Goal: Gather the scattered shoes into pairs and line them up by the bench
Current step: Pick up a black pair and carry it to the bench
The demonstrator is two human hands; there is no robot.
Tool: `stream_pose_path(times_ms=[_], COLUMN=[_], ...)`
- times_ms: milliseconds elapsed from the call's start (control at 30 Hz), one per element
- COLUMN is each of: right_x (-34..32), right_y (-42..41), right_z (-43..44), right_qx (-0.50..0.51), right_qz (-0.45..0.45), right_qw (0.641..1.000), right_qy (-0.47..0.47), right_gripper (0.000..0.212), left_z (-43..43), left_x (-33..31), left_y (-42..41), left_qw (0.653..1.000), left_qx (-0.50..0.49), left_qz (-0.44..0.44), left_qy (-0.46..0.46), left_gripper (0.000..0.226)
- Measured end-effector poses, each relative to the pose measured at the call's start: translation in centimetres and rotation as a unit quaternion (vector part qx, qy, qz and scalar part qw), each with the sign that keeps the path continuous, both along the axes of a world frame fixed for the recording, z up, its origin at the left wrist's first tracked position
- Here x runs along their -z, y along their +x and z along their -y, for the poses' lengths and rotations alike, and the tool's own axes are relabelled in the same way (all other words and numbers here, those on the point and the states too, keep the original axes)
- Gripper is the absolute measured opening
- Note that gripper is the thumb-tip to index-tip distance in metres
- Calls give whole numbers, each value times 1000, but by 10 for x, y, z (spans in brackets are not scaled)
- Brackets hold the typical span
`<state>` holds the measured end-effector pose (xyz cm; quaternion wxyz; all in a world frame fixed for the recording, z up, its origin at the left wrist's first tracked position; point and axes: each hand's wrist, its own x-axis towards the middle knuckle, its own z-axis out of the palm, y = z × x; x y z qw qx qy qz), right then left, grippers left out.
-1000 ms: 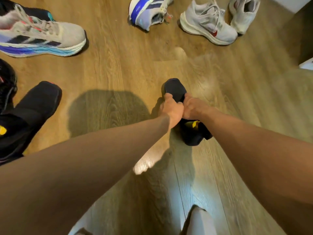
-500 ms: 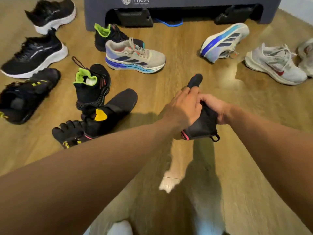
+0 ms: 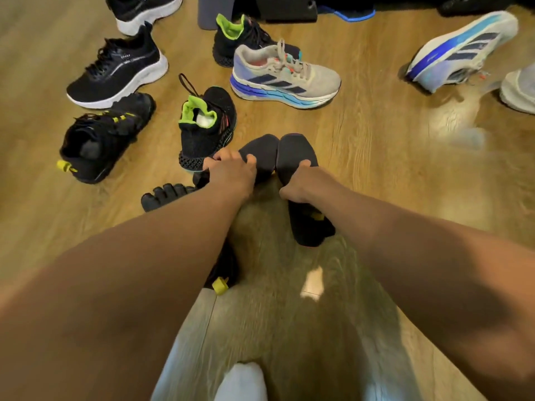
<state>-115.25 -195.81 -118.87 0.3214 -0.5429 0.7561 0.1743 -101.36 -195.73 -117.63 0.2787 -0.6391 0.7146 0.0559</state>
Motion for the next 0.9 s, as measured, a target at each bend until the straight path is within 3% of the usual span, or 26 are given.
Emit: stream_pose_path(times_ms=[100,200,300,333,400,467,533,600,633,767,800,900], right_x=[10,9,-1,-6,-16,-26,-35,-42,-44,-44,-44,-43], right_y=[-1,-4,-17,-23,-36,-50,-62,-72,-75,-77,-75,-73], right_z=[-2,-2,0,1,3,2,-2,-7,-9,-13,-13,-12], right_qx=[-14,20,68,87,148,212,241,247,242,169,136,54], right_qz=[-17,8,36,54,128,204,248,265,264,173,143,132], right_qw=[1000,1000,996,993,979,954,938,932,934,969,979,988], right_qy=[-11,-23,-47,-51,-58,-55,-37,-27,-24,-44,-56,-60], right_gripper=[100,95,86,80,58,38,36,33,31,32,40,71], left_z=[-1,2,9,13,19,17,11,11,13,9,4,-3], left_x=[10,12,8,2,-14,-24,-26,-24,-23,-20,-18,-17], left_y=[5,3,0,1,7,13,16,14,11,-17,-27,-45], left_qw=[996,989,949,913,776,653,619,628,648,849,866,838], left_qx=[63,26,-89,-170,-337,-430,-442,-425,-414,-242,-202,-169], left_qz=[-2,-118,-270,-344,-524,-623,-649,-651,-639,-467,-455,-517], left_qy=[-67,-84,-133,-136,-100,-29,29,44,32,-53,-46,34], left_gripper=[49,35,30,25,11,9,14,18,19,21,21,5])
